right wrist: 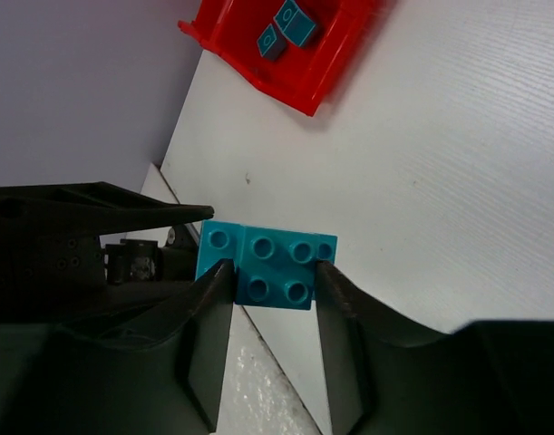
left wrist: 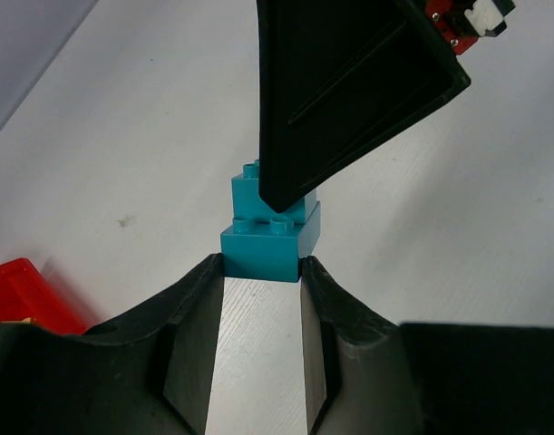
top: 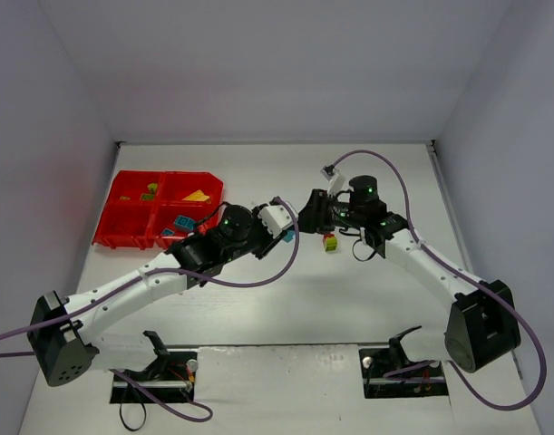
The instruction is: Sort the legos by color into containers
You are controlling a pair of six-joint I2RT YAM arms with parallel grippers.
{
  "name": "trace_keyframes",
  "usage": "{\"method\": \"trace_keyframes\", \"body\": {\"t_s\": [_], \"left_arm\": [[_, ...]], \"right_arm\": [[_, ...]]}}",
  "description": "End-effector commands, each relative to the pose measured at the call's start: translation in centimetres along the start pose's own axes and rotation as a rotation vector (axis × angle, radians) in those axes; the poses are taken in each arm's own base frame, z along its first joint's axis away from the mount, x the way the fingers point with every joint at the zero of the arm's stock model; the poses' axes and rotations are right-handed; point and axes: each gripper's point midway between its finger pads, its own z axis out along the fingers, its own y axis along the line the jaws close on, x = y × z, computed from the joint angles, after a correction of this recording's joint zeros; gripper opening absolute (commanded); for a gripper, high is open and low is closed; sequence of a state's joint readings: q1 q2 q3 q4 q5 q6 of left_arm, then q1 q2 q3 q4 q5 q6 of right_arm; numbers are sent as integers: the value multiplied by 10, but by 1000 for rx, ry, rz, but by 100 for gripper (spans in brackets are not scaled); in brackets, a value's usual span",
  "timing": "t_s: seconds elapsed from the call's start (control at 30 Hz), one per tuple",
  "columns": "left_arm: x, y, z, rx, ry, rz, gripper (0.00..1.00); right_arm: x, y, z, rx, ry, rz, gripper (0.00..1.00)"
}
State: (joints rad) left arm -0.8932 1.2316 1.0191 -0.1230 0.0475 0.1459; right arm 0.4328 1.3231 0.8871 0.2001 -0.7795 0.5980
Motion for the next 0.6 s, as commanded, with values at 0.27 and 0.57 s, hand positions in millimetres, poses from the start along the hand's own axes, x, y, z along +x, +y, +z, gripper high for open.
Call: {"method": "trace_keyframes", "body": {"t_s": [0.27,0.57], "left_arm": [[-26,1,-4,-20,-107,-44,1],[5,5,-1,-39,-22,-108,0]], "right_arm": [[-7,13,0,-71,-32,-64,0],[-15,11,-10,-59,-70,-84,0]]}}
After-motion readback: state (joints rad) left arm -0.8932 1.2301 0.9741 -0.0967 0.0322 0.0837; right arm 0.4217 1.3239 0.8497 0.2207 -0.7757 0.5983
